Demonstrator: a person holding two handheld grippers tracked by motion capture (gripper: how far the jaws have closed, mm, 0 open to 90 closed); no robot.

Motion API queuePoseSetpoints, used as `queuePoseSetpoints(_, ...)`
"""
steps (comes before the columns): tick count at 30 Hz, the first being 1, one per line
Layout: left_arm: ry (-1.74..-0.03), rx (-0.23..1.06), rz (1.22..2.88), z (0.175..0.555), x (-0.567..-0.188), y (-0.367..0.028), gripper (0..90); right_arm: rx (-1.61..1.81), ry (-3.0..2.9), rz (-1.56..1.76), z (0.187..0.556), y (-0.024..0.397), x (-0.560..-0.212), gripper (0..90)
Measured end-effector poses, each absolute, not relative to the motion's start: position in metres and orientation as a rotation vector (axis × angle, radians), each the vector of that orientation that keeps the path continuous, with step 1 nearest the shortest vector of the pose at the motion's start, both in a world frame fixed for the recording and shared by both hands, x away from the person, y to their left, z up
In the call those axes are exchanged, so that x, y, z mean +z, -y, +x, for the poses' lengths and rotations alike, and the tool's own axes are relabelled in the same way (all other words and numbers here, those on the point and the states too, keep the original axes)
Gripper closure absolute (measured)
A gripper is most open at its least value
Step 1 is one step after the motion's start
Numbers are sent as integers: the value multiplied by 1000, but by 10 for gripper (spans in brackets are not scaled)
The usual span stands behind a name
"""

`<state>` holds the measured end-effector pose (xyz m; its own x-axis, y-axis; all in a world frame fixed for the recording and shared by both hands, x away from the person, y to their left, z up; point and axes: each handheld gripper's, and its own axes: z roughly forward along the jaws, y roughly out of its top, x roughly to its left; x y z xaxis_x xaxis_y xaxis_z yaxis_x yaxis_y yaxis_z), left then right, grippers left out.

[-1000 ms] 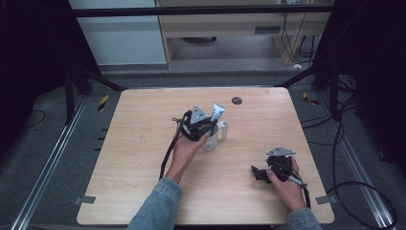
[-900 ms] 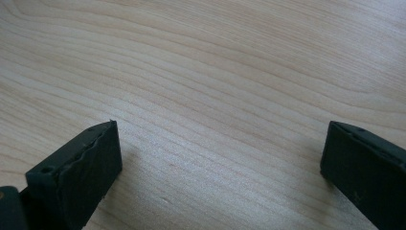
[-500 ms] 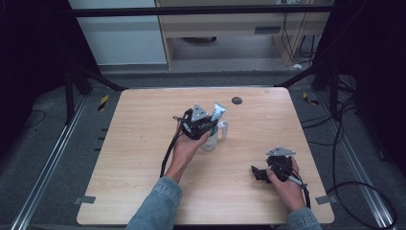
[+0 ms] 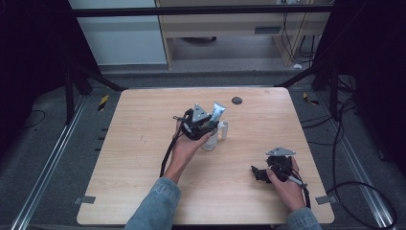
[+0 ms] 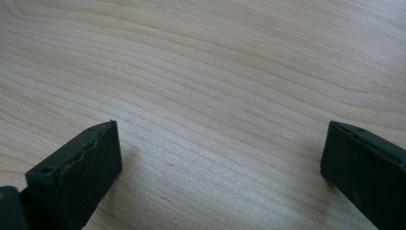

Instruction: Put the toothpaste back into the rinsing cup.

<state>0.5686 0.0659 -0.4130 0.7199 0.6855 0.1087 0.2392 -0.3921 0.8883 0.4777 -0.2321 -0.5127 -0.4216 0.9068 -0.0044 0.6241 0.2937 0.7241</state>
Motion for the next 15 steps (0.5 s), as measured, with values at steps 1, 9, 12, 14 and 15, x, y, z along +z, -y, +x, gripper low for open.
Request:
queuePoseSetpoints(1,-705,587,1963,568,-413,-66,561,918,-2152,1369,478,232,-513,6)
queuePoseSetpoints(9,-709,590,1970,565,-410,-65,432,917,-2153,1361,478,232,-513,6)
queuePoseSetpoints(12,-720,586,1963,564,-409,-65,375,918,-2152,1369,478,232,-513,6)
queuePoseSetpoints(14,-722,584,1963,563,-408,-65,355,918,-2152,1369,478,232,-513,6)
queuePoseSetpoints(15,-721,581,1965,562,-408,-65,355,918,-2152,1369,478,232,-513,6)
